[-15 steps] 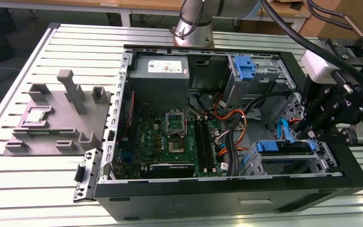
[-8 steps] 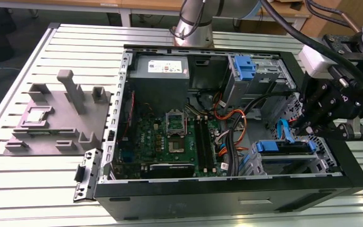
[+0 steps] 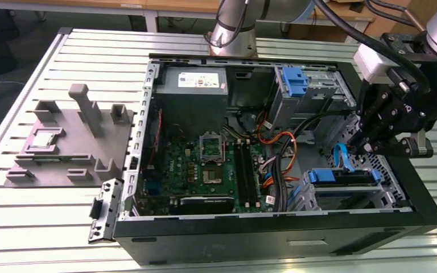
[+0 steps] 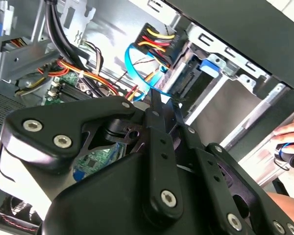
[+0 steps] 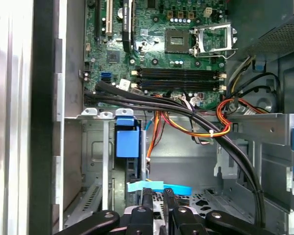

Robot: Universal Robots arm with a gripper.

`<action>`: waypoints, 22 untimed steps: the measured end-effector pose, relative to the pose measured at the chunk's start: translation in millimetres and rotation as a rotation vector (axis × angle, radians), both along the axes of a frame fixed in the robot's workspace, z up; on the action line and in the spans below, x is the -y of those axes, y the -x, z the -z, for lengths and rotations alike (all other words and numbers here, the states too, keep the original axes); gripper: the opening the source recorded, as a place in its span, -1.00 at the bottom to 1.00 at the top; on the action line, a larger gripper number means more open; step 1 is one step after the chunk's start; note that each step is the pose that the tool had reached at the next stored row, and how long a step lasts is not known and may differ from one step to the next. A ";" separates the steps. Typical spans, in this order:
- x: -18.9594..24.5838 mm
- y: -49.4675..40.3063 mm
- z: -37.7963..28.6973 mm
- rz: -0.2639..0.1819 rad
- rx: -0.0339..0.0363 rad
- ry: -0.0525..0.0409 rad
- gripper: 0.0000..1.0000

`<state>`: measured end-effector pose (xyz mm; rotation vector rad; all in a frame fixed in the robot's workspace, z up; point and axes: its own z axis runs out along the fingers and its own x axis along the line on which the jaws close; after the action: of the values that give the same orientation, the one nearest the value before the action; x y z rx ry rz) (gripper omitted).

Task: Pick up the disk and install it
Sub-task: 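Insert the second disk wire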

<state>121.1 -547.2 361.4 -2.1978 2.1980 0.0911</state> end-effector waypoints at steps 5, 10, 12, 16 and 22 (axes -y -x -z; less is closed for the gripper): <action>-2.1 0.0 0.0 0.000 0.0000 0.0000 -0.53; -2.4 0.0 0.0 0.000 0.0000 0.0001 -0.51; -2.5 0.0 0.0 0.000 0.0000 0.0001 -0.39; -2.6 -1.9 0.4 0.000 -0.0003 0.0000 -0.26; -2.6 -12.5 1.2 0.000 -0.0057 0.0002 -0.26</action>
<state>133.7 -544.6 360.2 -2.2003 2.2011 0.0973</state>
